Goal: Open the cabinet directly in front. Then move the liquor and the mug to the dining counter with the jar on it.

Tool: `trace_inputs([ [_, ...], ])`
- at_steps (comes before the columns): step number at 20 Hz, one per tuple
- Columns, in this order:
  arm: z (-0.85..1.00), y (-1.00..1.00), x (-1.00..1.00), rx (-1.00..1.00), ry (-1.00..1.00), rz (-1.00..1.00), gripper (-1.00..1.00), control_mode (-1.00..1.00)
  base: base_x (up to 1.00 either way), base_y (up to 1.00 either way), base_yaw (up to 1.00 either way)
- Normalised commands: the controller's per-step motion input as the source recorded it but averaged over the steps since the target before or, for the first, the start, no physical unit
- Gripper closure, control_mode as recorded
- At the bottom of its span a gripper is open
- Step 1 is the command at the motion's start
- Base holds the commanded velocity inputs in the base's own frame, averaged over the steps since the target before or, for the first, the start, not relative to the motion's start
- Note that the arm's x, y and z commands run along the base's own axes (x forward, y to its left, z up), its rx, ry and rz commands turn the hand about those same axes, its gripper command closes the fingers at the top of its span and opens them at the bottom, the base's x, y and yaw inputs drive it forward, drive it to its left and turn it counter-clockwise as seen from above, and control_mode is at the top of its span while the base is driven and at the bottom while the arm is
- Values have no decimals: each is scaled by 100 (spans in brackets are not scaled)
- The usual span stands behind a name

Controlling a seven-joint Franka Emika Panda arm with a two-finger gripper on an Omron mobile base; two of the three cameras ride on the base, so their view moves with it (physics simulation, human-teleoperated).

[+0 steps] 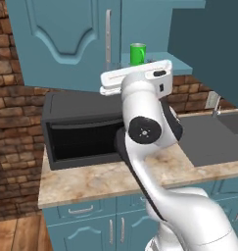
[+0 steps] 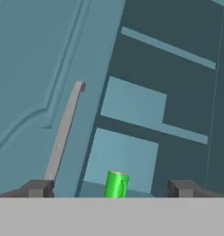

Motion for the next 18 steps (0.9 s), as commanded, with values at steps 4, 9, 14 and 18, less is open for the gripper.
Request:
trace_inputs([
  [4,19,-84,-18,-11,-5,5,-100,-100,0,0,0],
  [9,24,-77,-4,-25,-11,9,-100,-100,0,0,0],
  [14,20,-52,0,-41,-11,14,-100,-100,0,0,0],
  [18,8,-25,0,-50,-5,18,-100,-100,0,0,0],
])
